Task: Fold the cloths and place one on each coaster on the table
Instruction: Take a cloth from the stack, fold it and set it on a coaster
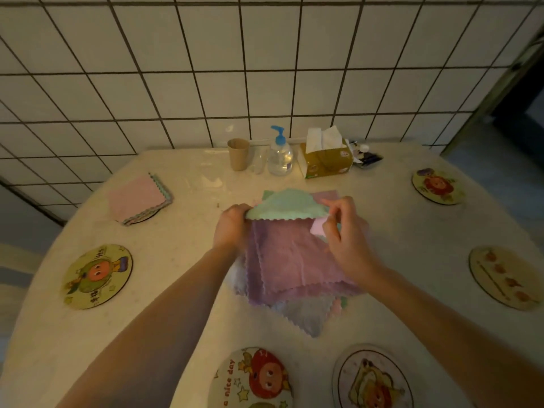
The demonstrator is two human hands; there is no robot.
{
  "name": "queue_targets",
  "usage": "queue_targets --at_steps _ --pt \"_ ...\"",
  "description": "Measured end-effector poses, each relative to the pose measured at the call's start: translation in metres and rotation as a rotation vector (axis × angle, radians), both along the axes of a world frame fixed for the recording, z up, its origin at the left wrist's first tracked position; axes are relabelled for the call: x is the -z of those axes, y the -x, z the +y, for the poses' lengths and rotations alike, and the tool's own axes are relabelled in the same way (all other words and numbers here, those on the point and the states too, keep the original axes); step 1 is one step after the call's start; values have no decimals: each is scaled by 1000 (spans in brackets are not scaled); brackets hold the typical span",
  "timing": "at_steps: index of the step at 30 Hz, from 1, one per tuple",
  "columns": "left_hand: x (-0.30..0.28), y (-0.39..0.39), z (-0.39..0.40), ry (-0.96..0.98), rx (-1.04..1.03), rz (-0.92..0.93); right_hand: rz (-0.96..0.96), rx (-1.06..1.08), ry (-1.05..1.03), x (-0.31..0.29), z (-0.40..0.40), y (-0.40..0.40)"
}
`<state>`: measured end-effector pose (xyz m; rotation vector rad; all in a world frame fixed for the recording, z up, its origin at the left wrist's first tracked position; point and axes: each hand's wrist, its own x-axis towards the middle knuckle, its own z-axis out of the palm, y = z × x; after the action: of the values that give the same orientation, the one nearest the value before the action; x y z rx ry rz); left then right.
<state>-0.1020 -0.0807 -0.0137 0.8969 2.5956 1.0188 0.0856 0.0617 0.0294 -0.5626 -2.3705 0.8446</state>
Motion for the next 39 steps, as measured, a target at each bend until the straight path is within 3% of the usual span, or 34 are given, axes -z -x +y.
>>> queue_targets --at_steps 8,12,16,19,23,28,34,39 --pt "-64 54 -74 -105 -210 172 -220 23 -67 -35 -42 59" --pt "-99 72 -134 -68 -305 335 -164 -25 46 -52 -79 96" --pt "-115 72 -221 -11 -294 464 -140 -73 4 -64 -137 118" --pt "-97 53 -281 71 -252 489 -221 -185 -89 -58 -174 108" --pt "-41 11 -351 242 -105 441 -350 -360 -33 -14 -214 69" --pt "30 -53 -409 410 105 349 -757 -472 -44 59 -241 12" --pt "74 -97 -445 499 308 318 -907 -513 -51 92 -269 -41" --pt "76 -87 -458 472 265 149 -866 -516 -20 100 -266 -51"
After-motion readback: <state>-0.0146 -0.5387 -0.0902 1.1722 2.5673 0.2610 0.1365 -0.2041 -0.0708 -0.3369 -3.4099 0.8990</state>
